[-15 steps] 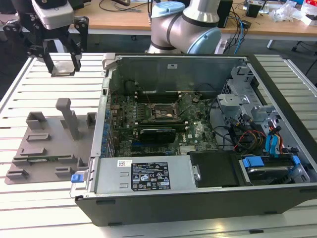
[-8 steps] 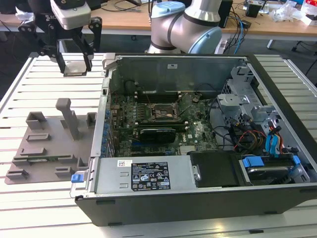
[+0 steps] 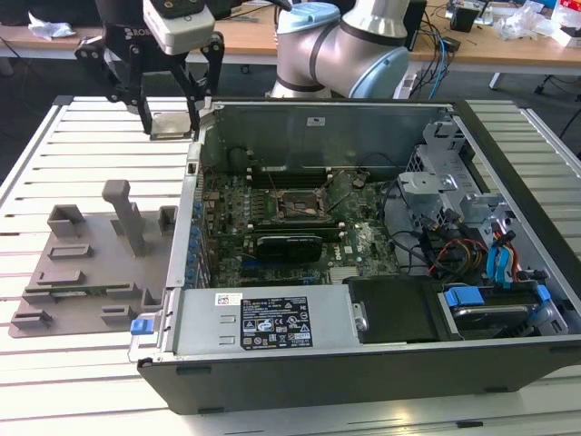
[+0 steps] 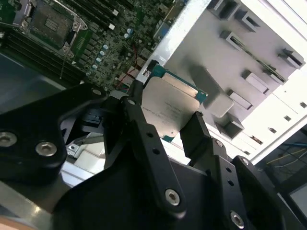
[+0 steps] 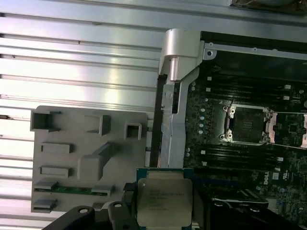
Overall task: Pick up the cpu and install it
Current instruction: 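Pick up the cpu and move it towards the insertion slot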
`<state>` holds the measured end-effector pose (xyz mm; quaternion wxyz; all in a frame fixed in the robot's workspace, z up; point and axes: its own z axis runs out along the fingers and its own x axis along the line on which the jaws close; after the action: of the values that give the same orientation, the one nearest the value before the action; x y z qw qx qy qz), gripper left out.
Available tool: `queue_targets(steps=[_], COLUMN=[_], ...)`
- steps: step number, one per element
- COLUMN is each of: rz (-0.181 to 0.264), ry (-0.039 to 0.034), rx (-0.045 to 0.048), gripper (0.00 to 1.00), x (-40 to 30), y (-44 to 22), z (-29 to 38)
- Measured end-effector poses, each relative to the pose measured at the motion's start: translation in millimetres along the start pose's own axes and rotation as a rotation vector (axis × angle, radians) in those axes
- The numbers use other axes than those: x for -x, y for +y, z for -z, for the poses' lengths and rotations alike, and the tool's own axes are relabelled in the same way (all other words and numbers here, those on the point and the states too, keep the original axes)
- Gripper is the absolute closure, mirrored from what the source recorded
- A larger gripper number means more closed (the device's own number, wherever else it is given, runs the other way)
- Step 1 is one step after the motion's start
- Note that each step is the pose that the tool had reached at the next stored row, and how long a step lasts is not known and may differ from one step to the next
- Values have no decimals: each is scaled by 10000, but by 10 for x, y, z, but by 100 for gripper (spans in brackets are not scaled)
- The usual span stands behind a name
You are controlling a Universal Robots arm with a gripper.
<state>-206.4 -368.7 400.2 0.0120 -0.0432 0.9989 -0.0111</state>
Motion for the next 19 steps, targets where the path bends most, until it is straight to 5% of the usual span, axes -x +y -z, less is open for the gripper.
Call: queue_targets(steps=[14,19], rz=[1,0], ry=[16,30], rx=[1,3], gripper=[45,45], x=[391,619], y=[-34,-53], z=[-10,-15])
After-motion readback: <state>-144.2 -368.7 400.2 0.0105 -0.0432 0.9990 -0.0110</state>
